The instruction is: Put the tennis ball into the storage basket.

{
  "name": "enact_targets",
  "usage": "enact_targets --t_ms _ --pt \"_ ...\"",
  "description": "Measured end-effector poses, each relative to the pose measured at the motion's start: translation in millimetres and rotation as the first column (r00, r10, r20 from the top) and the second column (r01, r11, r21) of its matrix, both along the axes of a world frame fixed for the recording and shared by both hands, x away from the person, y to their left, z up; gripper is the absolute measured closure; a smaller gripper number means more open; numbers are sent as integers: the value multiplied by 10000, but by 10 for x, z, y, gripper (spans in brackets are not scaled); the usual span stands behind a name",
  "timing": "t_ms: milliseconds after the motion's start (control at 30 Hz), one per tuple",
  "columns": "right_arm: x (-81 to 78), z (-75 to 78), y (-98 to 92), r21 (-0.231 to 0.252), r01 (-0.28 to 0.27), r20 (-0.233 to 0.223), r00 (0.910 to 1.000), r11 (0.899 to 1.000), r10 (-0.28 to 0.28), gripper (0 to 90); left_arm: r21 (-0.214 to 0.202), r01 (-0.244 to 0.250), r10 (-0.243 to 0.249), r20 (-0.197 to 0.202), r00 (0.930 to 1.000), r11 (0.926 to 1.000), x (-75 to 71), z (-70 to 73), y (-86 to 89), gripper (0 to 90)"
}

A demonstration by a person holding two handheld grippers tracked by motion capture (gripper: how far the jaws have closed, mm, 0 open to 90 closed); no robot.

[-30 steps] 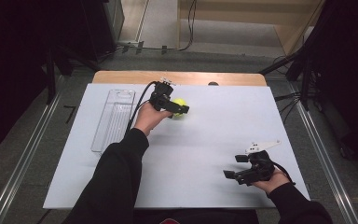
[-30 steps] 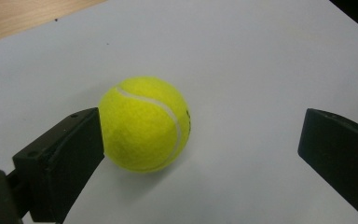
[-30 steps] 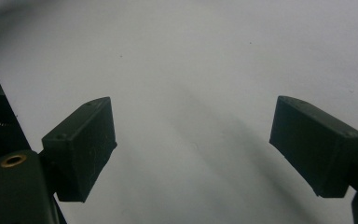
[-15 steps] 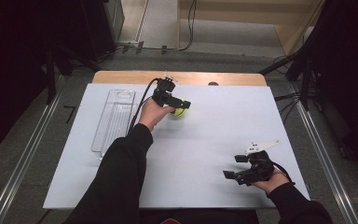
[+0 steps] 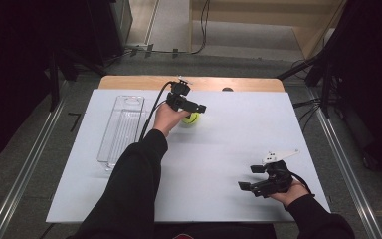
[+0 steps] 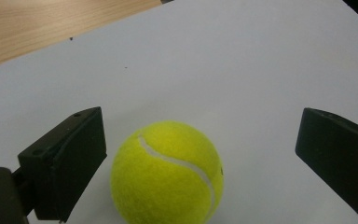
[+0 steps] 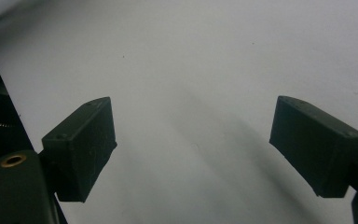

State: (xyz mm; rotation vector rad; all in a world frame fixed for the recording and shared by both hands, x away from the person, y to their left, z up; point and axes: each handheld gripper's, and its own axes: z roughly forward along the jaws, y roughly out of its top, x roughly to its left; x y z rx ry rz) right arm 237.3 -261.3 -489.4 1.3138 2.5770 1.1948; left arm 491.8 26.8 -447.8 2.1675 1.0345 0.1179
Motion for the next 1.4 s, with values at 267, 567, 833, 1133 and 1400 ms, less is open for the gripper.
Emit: enact_targets --t_ms 267,567,833,1133,1400 --pt "0 -1 -2 32 -24 0 10000 10000 24 122 -29 -98 98 -28 9999 9999 24 -63 -10 22" --pt "-1 -2 4 15 -40 9 10000 10000 40 122 -28 -123 123 -134 9998 9999 41 -107 10 22" --pt "-4 -1 4 26 -42 5 10000 10000 42 122 203 -100 105 -221 9997 9997 37 -170 -6 22" --pt "-4 -3 6 7 -56 2 10000 10000 56 122 238 -196 202 -263 9995 9995 37 -262 8 22" --pt "-5 -4 12 -24 -101 -11 9999 9999 101 122 380 -216 229 -340 9992 9990 14 -357 26 22"
